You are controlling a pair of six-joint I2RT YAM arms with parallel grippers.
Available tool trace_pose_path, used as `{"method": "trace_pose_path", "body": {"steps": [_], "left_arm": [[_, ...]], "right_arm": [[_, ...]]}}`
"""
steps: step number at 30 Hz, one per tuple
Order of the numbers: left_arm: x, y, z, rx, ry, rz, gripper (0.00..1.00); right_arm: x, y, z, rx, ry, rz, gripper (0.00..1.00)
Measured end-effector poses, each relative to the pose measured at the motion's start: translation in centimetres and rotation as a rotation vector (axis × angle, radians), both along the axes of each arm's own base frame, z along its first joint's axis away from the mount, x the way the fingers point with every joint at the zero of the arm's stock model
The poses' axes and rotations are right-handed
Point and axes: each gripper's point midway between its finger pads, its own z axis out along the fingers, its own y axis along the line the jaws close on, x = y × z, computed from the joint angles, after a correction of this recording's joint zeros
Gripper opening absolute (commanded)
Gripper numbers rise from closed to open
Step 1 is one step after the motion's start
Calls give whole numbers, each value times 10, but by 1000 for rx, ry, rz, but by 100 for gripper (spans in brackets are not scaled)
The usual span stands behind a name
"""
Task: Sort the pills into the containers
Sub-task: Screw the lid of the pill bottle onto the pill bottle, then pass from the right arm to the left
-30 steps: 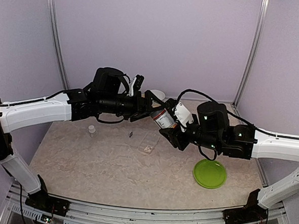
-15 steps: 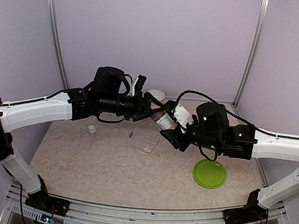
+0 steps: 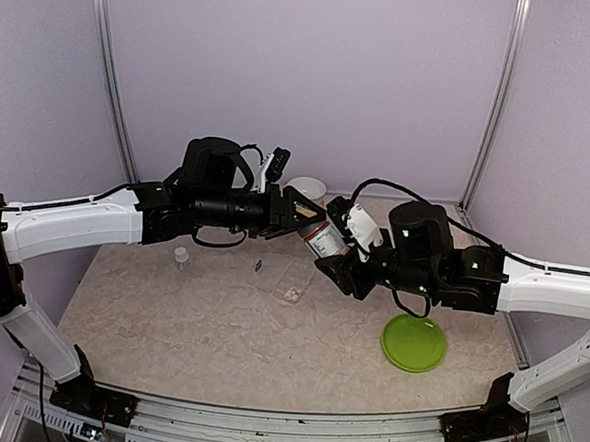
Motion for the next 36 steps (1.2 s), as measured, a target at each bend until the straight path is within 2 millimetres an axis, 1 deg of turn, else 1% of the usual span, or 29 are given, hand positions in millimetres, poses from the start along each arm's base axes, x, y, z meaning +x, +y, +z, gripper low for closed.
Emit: {"method": "trace_pose_path", "body": {"steps": [5,10,15,19,20,22,23,25,26,29,36], "left_arm": [[-14,0,3,-69,-66,-71,38],[-25,-1,6,-111,-104,-131,30],[-32,-3,12,-134,-134,-175,29],[-39,-2,22,-149,-173,-201,29],[-41,-2,24,-153,-185,-209,29],[-45,-1,29,-162,-206,-220,40],[-45,0,31,-165,-213,-223,43],[-47,0,33,-167,-223,-227,54],[-47,0,33,-167,-226,-227,56],[-47,0,33,-164,-228,-230,58],[-49,-3,33,-147,-239,-245,61]], "right_arm": [[-11,-2,2,67,73,62,11],[-22,-4,5,133,144,135,12],[-30,-5,10,212,214,197,12],[-36,-5,19,291,262,249,12],[-38,-4,21,307,269,261,12],[-40,-4,26,338,287,284,12],[-41,-4,28,349,293,294,11],[-43,-3,30,359,298,307,11],[-43,-3,30,359,299,309,11],[-44,-3,29,353,297,310,11],[-44,-3,29,350,289,313,11]]}}
